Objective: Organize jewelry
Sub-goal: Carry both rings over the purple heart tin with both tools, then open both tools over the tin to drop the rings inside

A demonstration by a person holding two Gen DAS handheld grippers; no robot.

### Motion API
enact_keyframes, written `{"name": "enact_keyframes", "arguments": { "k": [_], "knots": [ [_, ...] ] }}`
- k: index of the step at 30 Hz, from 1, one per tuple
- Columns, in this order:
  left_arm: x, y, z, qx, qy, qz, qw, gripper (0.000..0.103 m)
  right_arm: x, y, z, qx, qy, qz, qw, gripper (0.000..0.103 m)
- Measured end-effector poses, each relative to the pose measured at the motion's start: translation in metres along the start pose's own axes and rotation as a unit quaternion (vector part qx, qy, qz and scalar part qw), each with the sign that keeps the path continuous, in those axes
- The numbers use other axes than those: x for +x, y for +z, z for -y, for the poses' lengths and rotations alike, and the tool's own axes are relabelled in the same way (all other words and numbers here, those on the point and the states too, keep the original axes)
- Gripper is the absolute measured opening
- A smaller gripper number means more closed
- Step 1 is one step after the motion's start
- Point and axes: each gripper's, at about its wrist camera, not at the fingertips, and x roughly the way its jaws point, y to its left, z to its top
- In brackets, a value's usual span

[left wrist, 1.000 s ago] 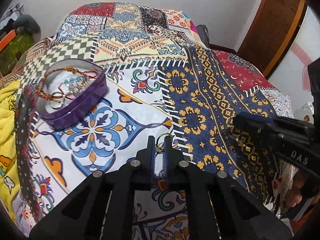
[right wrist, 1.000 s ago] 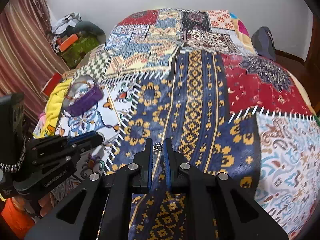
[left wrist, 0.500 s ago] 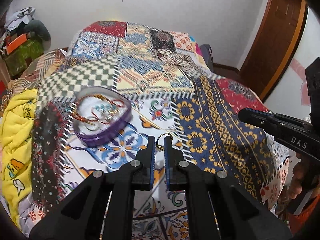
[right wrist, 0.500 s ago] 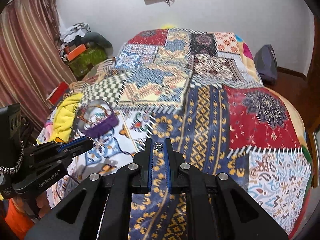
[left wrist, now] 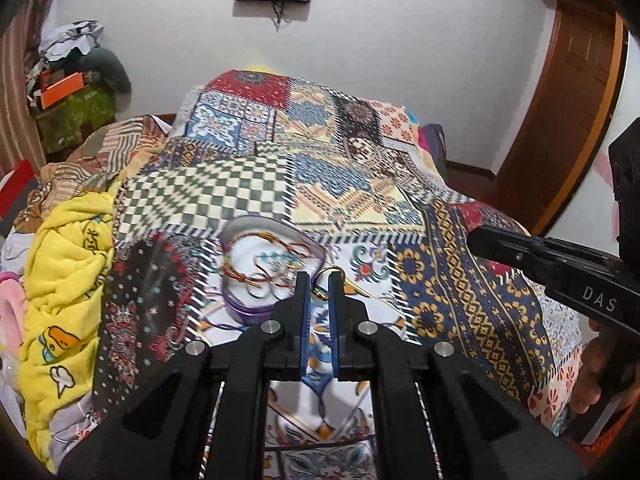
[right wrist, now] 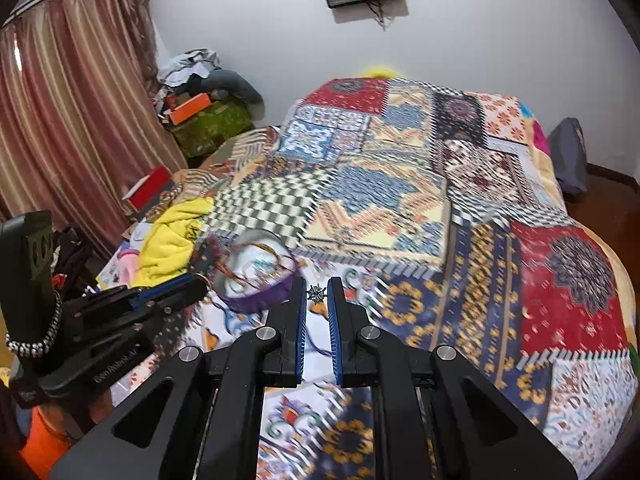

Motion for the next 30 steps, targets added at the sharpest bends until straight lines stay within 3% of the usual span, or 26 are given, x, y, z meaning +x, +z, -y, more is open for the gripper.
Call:
{"name": "enact_keyframes", "arguments": {
  "k": [16, 30],
  "knots": [
    [0.012, 0.02, -0.042, -0.02, 0.021, 0.022, 0.9993, 0.007, 0.039, 0.038, -0.044, -0.045, 0.037, 0.011, 0.998, 0.009],
    [0.059, 0.012, -0.055, -0.018, 0.014, -0.019, 0.9996, 0.007, 0.094, 0.044, -0.057, -0.064, 0.051, -0.035, 0.996, 0.009]
  ]
}}
